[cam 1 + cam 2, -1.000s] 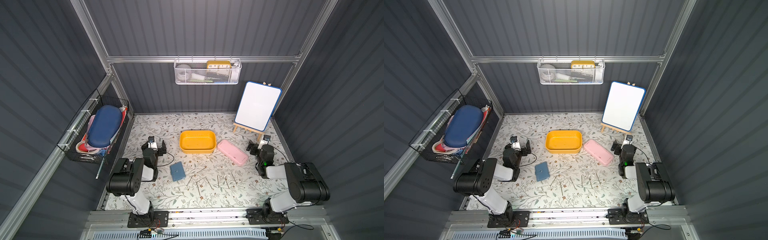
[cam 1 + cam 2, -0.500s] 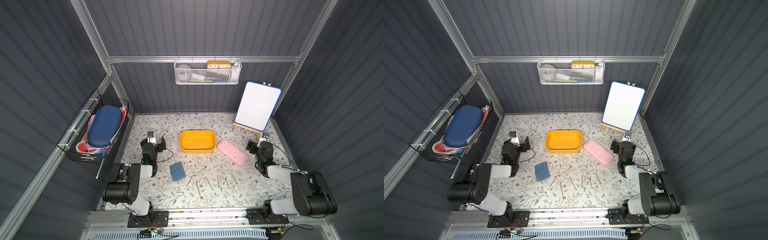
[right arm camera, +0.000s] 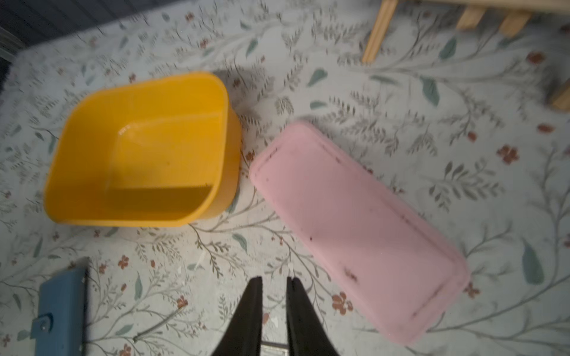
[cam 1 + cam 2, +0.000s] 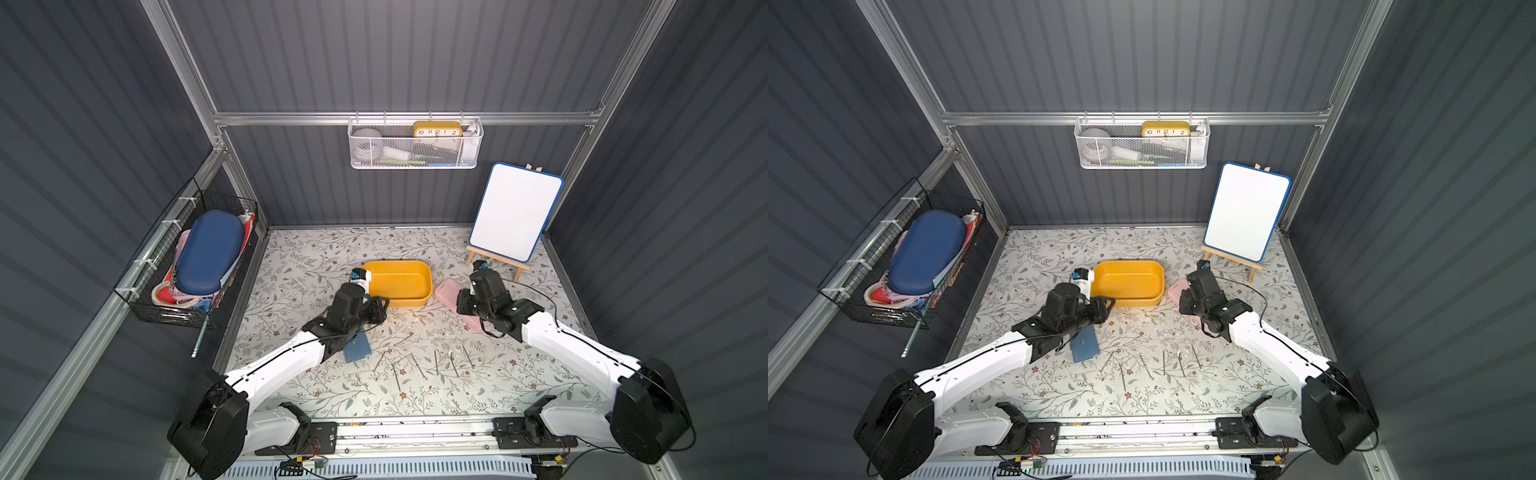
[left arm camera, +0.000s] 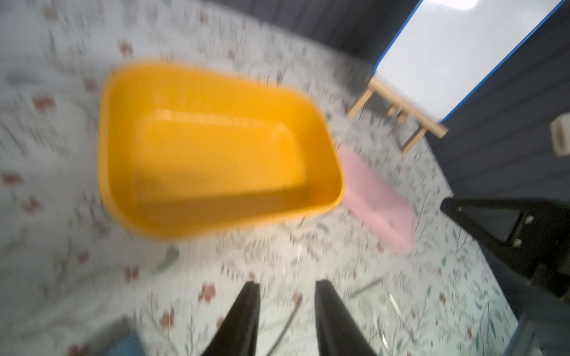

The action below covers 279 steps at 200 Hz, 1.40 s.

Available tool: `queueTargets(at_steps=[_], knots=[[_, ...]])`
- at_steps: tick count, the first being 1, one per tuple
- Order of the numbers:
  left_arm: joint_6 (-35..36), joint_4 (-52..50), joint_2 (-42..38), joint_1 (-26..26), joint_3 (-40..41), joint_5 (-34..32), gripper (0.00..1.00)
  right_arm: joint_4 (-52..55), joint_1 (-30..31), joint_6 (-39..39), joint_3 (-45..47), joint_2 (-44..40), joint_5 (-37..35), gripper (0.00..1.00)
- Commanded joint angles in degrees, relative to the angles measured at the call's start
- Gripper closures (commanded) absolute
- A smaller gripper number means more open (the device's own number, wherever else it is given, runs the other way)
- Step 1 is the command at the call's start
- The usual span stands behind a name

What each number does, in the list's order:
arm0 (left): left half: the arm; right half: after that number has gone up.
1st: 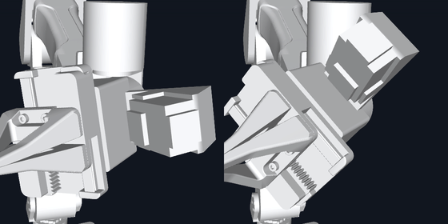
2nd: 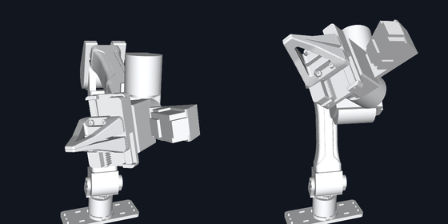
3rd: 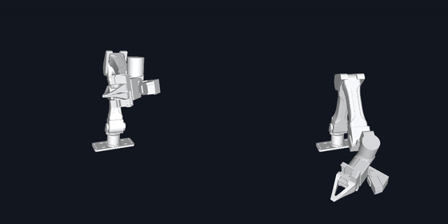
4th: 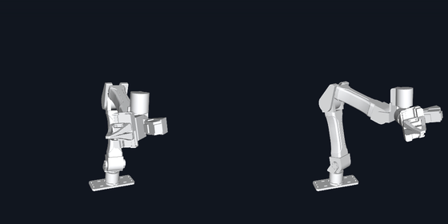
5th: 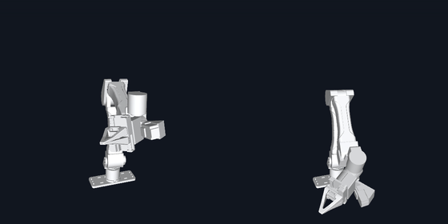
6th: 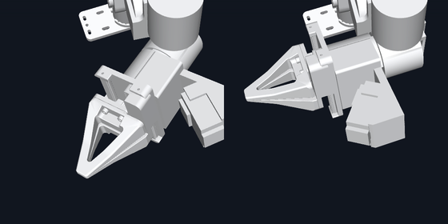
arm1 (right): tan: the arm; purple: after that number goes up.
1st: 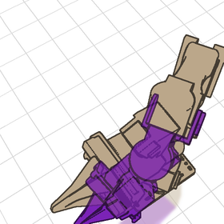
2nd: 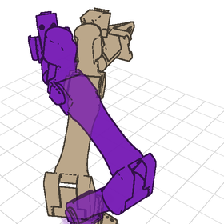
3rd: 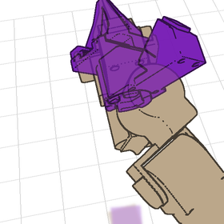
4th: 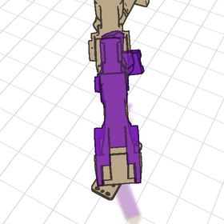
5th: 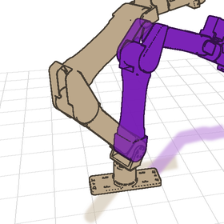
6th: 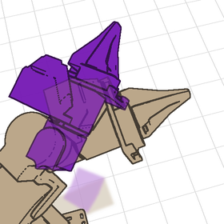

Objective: Put the nails on the desktop into the storage box
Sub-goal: Move the distractor to the center of the board.

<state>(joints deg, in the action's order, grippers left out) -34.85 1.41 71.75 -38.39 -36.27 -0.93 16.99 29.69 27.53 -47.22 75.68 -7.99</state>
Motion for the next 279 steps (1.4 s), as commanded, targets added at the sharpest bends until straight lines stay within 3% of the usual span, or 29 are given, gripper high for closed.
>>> queueTargets(at_steps=[1,55,66,138,198,253,279], knots=[[-10.1,-6.9,-1.0,-1.2,1.9,1.3,0.65,3.7,1.4,3.5,-0.9,2.3,1.7,0.81],[-11.5,-9.9,3.2,-1.9,1.9,3.2,0.62,6.0,3.2,3.5,-3.9,10.9,1.7,0.81],[-12.2,-10.9,4.0,-1.9,2.1,2.2,0.63,5.3,3.2,9.5,-4.5,12.7,3.1,0.83],[-12.9,-16.8,11.2,-0.3,-0.6,-3.1,0.66,8.5,1.2,10.4,-15.4,27.6,-1.9,0.80],[-7.1,-18.3,10.6,9.9,0.1,-5.7,0.67,12.4,-10.9,14.5,-14.3,28.8,-3.8,0.76],[-3.3,-17.6,10.1,17.7,0.3,-7.3,0.65,10.1,-24.6,17.6,-3.9,21.2,-2.0,0.72],[-1.4,-16.7,9.9,22.1,0.0,-6.8,0.63,9.8,-27.3,15.7,-2.5,19.2,-0.3,0.72]])
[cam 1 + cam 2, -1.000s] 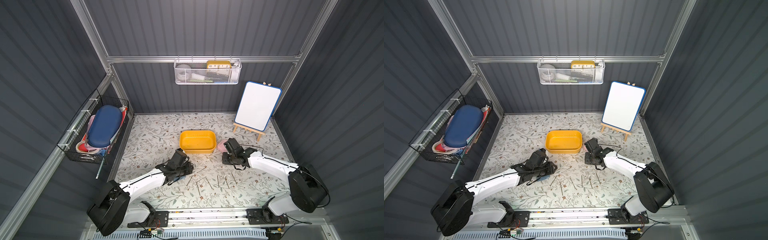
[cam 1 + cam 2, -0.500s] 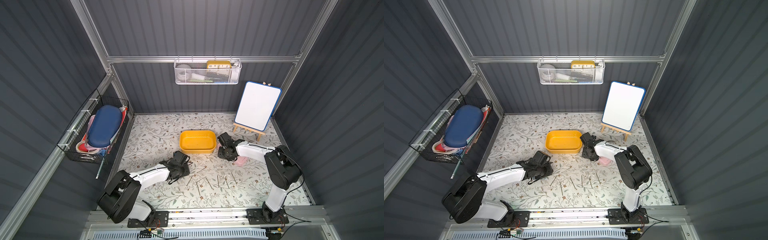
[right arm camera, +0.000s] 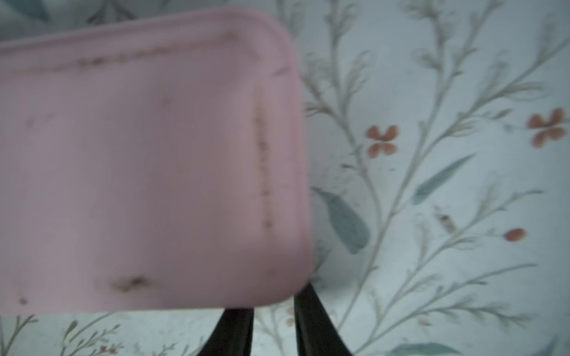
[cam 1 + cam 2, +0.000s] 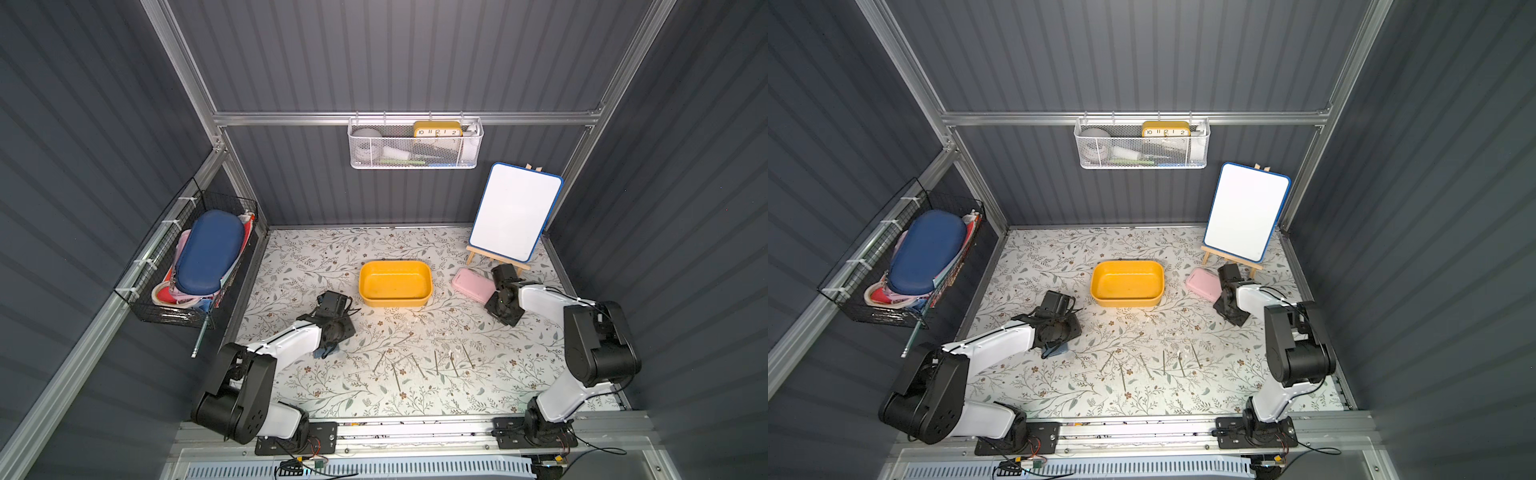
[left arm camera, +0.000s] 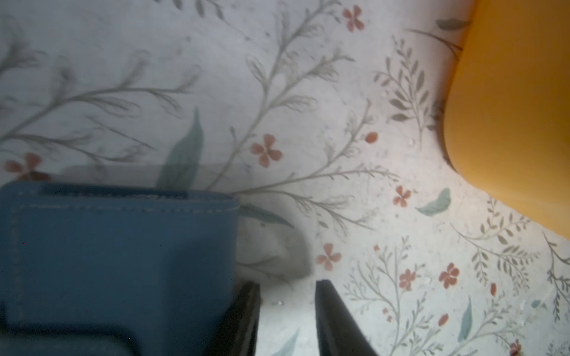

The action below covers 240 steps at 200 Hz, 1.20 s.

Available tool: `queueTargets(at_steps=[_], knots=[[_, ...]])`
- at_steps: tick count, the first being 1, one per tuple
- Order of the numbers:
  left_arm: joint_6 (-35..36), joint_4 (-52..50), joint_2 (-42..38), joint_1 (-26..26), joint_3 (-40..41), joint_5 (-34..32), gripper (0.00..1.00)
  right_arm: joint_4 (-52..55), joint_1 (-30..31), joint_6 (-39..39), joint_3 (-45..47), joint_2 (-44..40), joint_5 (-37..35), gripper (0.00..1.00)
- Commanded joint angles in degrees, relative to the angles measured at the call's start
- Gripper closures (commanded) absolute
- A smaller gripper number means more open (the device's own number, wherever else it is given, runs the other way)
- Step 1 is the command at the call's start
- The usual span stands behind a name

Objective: Put the nails on the desktop into the storage box
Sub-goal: Move the distractor to the center of the board.

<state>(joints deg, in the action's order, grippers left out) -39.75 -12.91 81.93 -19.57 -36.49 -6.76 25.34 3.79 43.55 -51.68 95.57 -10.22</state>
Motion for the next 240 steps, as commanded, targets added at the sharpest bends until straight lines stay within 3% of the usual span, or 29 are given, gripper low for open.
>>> queueTargets(at_steps=[1,33,60,90,136,161,187,240], knots=[[3.5,-2.4,-0.3,3.4,0.2,-1.0,0.63,1.4,-1.4,-0.5,2.0,-0.7,2.1,0.72],[6.7,-3.5,-0.5,5.6,-4.1,-4.2,0.56,-2.3,2.4,-4.1,3.0,-6.6,11.5,0.69],[9.2,3.0,-5.1,5.6,-4.7,0.0,0.34,-5.4,10.1,-4.1,0.7,-9.5,14.1,0.63],[11.0,8.2,-5.4,5.6,-7.0,3.9,0.22,-4.1,11.5,-3.1,-11.1,1.3,18.9,0.60],[12.4,10.0,-3.0,5.6,-9.6,5.1,0.21,-4.7,13.3,1.1,-24.8,16.6,22.2,0.60],[12.6,10.5,-2.8,5.6,-9.2,5.3,0.20,-3.8,13.9,3.2,-27.7,20.5,18.7,0.61],[13.2,10.5,-1.7,5.5,-9.5,5.3,0.20,3.2,13.3,3.5,-29.9,22.5,9.5,0.63],[15.6,12.8,0.9,5.5,-10.7,6.1,0.19,6.7,9.5,3.3,-22.3,14.8,0.3,0.62]])
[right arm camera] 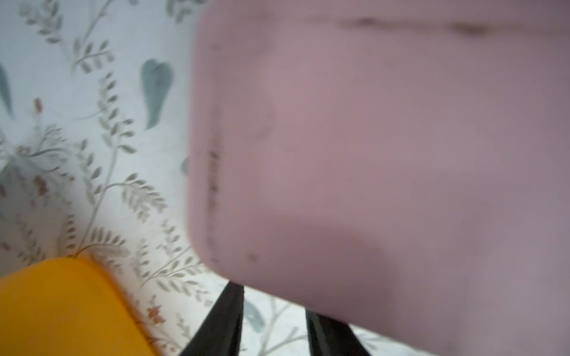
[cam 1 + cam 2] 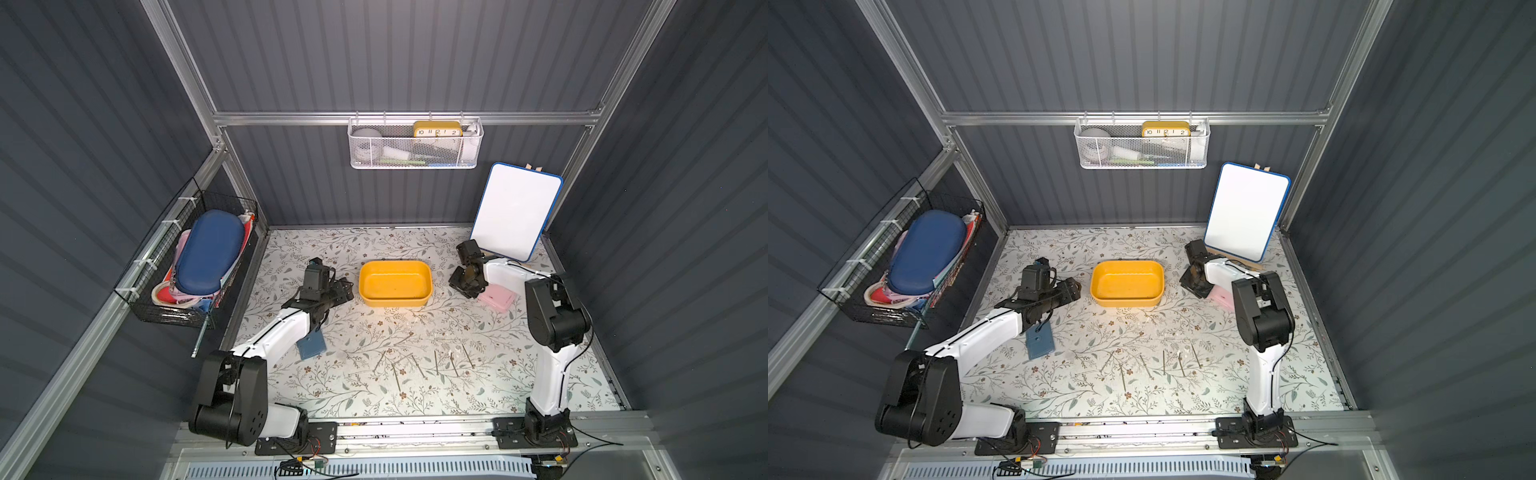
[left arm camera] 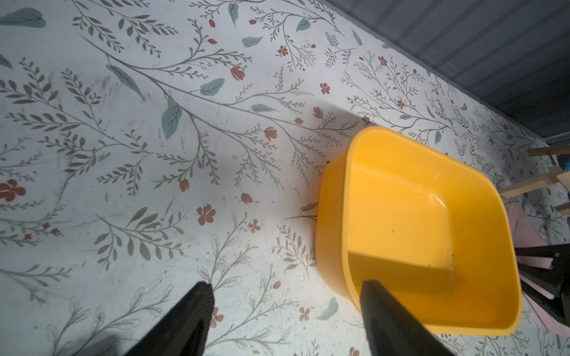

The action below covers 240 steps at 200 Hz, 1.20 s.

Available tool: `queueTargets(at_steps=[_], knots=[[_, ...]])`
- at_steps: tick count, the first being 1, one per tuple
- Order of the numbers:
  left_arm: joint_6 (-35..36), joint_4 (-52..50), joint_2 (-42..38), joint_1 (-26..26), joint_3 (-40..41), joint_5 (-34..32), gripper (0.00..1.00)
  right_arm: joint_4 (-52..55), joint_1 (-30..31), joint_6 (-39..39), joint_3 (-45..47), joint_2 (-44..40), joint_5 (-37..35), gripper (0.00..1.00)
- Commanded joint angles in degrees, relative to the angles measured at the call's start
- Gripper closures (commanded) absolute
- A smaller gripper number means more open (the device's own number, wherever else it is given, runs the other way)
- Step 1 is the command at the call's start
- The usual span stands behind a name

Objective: Put the nails on the desktop into the storage box
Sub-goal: Move the distractor to the center of the board, then pick up the nail from the center of the board.

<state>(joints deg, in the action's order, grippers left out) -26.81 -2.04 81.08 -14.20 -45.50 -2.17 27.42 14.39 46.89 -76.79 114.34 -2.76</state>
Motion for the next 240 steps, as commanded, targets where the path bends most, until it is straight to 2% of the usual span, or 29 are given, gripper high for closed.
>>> queueTargets(at_steps=[1,13,31,49,63,93,142,197,240], knots=[[2.7,2.0,1.8,0.2,-1.7,1.5,0.19,4.7,-1.1,-0.1,3.0,-4.2,-7.2,0.61],[3.2,3.1,2.2,0.2,-1.8,2.3,0.19,4.5,-1.1,-0.9,4.3,-5.9,-6.4,0.61],[4.5,5.4,2.1,0.2,-1.8,4.9,0.17,-0.9,-0.5,-3.4,8.2,-10.4,2.2,0.61],[7.4,6.6,3.2,0.1,-3.6,8.5,0.16,-3.1,1.9,-5.8,11.4,-14.6,4.7,0.60],[9.0,5.9,6.0,0.0,-6.3,10.7,0.16,-2.2,3.1,-6.7,13.0,-16.8,6.0,0.60],[11.1,-1.3,15.7,-0.1,-14.9,10.1,0.19,1.5,4.8,-9.2,16.6,-21.4,7.8,0.60],[12.2,-5.8,25.1,-2.6,-21.6,10.0,0.21,10.8,8.6,-12.9,21.0,-28.4,3.8,0.61],[11.0,-5.1,21.9,-4.0,-18.5,11.0,0.19,25.0,14.7,-11.3,23.4,-35.6,-2.6,0.65],[9.8,-4.7,18.5,-5.0,-16.3,11.3,0.18,24.9,18.8,-8.8,30.0,-38.9,-0.9,0.71]])
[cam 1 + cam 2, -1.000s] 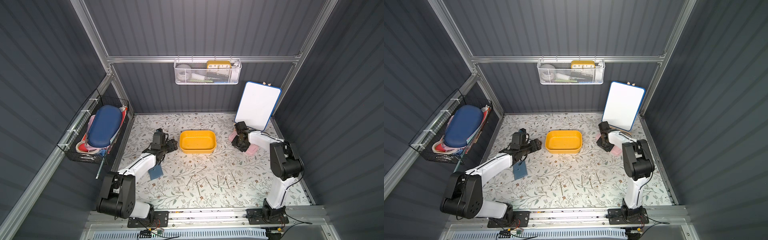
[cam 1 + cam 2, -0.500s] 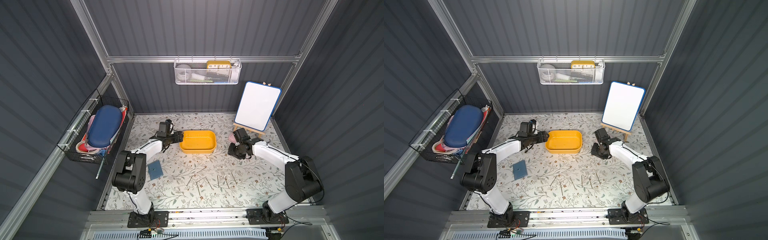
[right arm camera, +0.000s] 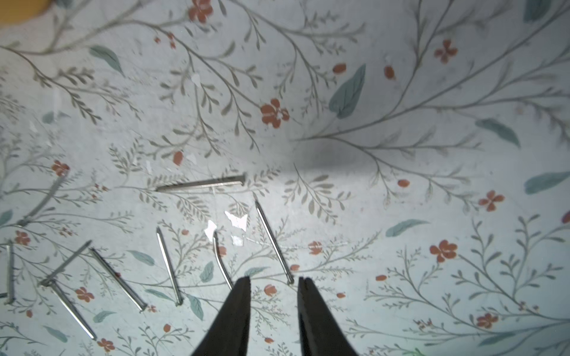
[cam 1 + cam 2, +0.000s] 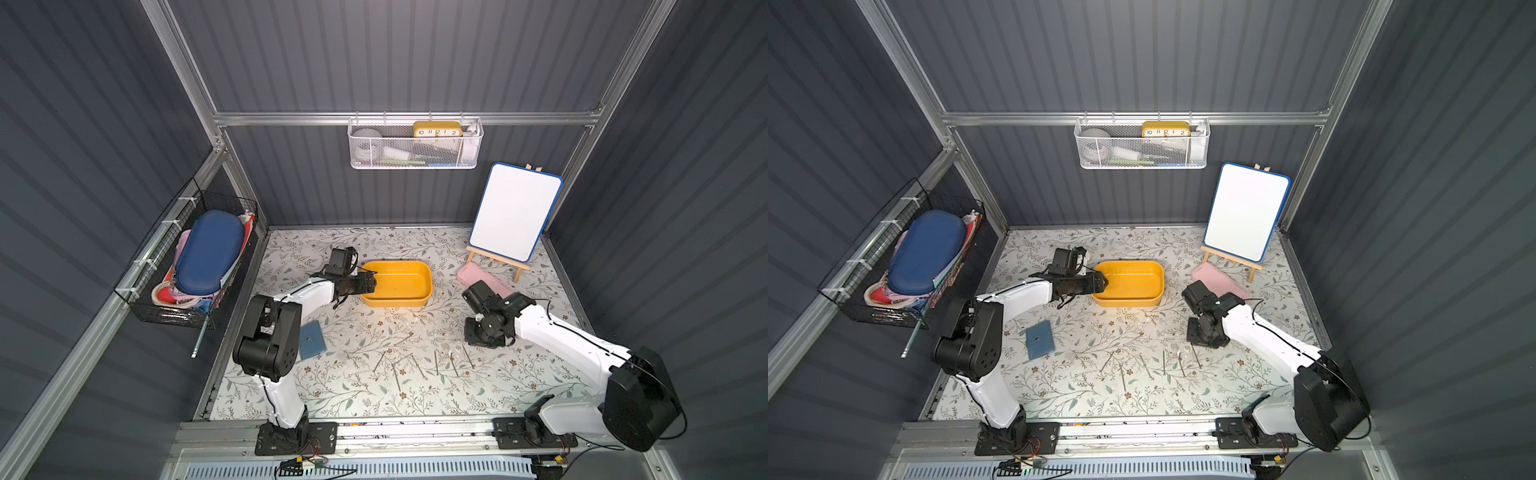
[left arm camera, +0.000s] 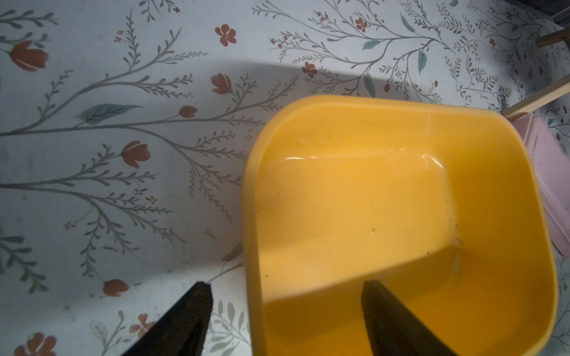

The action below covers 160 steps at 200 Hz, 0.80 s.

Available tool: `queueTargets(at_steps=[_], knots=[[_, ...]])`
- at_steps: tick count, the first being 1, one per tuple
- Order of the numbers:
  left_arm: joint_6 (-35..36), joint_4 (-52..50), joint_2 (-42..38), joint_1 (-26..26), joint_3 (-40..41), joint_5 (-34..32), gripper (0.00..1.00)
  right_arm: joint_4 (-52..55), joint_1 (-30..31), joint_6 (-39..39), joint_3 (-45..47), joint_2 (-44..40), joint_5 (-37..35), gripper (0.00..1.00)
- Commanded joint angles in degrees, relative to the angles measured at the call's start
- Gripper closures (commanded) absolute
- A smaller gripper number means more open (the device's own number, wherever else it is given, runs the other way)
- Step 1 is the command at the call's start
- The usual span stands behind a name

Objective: Put the nails on the desktop into the storage box
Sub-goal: Pick up the nail from the center of the board.

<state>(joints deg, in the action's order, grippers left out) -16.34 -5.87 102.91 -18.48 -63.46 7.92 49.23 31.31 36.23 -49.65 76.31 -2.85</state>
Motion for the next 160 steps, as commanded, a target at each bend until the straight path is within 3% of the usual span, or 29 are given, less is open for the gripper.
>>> queueTargets(at_steps=[1,70,134,160], knots=[[-0.7,-0.9,-3.4,-0.7,1.7,1.3,0.18,2.9,2.0,1.9,2.9,-0.9,-0.8,0.71],[-1.3,-1.2,-5.9,-0.8,4.2,0.8,0.17,-2.6,4.4,2.2,5.5,2.8,0.0,0.71],[-2.2,-1.8,-7.3,-0.8,5.3,0.3,0.17,-6.9,4.4,1.7,5.3,11.4,-1.1,0.71],[-3.4,-4.2,-9.7,-0.9,5.5,-0.1,0.17,-6.8,4.5,2.0,5.3,14.0,-0.8,0.81]])
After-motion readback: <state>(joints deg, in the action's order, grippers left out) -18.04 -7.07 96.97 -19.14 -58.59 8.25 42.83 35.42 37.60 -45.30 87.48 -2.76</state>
